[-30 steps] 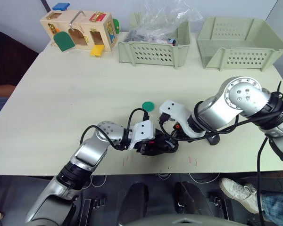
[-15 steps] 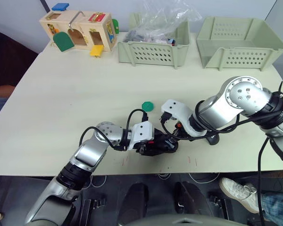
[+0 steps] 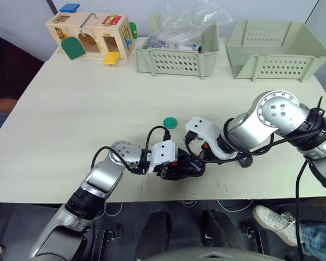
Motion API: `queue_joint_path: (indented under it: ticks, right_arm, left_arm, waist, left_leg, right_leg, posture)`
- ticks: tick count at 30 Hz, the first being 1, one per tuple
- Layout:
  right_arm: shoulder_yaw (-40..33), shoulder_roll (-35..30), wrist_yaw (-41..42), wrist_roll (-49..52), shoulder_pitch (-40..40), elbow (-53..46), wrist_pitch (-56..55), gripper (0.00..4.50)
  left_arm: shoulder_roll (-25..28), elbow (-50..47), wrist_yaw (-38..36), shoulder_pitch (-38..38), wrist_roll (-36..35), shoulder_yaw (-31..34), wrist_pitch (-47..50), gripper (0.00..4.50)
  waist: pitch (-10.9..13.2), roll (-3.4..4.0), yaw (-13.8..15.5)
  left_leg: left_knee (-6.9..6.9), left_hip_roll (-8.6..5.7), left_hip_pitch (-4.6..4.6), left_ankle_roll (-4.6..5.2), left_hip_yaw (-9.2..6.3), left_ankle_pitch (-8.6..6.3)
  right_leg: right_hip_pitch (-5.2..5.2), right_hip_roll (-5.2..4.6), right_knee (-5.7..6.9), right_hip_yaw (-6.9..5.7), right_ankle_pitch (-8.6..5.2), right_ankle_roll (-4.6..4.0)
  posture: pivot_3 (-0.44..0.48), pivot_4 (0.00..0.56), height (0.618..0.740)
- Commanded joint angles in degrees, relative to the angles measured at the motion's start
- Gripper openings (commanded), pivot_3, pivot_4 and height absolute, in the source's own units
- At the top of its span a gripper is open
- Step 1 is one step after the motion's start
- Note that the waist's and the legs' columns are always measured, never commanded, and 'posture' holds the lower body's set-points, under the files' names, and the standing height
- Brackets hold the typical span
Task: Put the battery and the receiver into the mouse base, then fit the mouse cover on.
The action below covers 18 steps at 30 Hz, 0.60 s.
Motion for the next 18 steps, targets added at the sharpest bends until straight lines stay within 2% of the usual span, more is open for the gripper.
queue_joint_path:
  ticks: [1, 10, 18]
  right_arm:
    - [-0.9, 0.4, -0.1, -0.4, 0.3, -0.1, 0.3, 0.0]
    - [-0.9, 1.0, -0.5, -2.0, 1.7, -0.2, 0.8, 0.0]
    - [0.6, 3.3, -1.5, -2.3, -0.2, 0.4, 2.6, 0.0]
  left_arm:
    - [0.3, 1.5, 0.8, 1.2, 2.1, -1.0, 1.0, 2.89]
    - [0.2, 1.4, 0.9, 1.1, 2.2, -1.1, 1.1, 2.89]
    - [0.2, 0.8, 1.0, 1.2, 2.1, -1.0, 1.6, 2.89]
  waist:
    - [0.0, 0.0, 0.0]
    - [0.0, 0.01, 0.0]
    - [0.0, 0.01, -0.2]
  left_leg:
    - [0.0, 0.0, 0.0, 0.0, 0.0, 0.0]
    - [0.0, 0.0, 0.02, 0.0, -0.01, 0.0]
    - [-0.01, 0.0, 0.04, 0.0, -0.02, 0.0]
  right_leg:
    - [0.0, 0.0, 0.0, 0.0, 0.0, 0.0]
    - [0.01, 0.0, -0.01, -0.01, 0.0, 0.0]
    - [0.04, 0.0, -0.01, -0.01, 0.0, 0.0]
  posture:
    - [0.0, 0.15, 0.74]
    - [0.0, 0.15, 0.74]
    - [0.0, 0.15, 0.74]
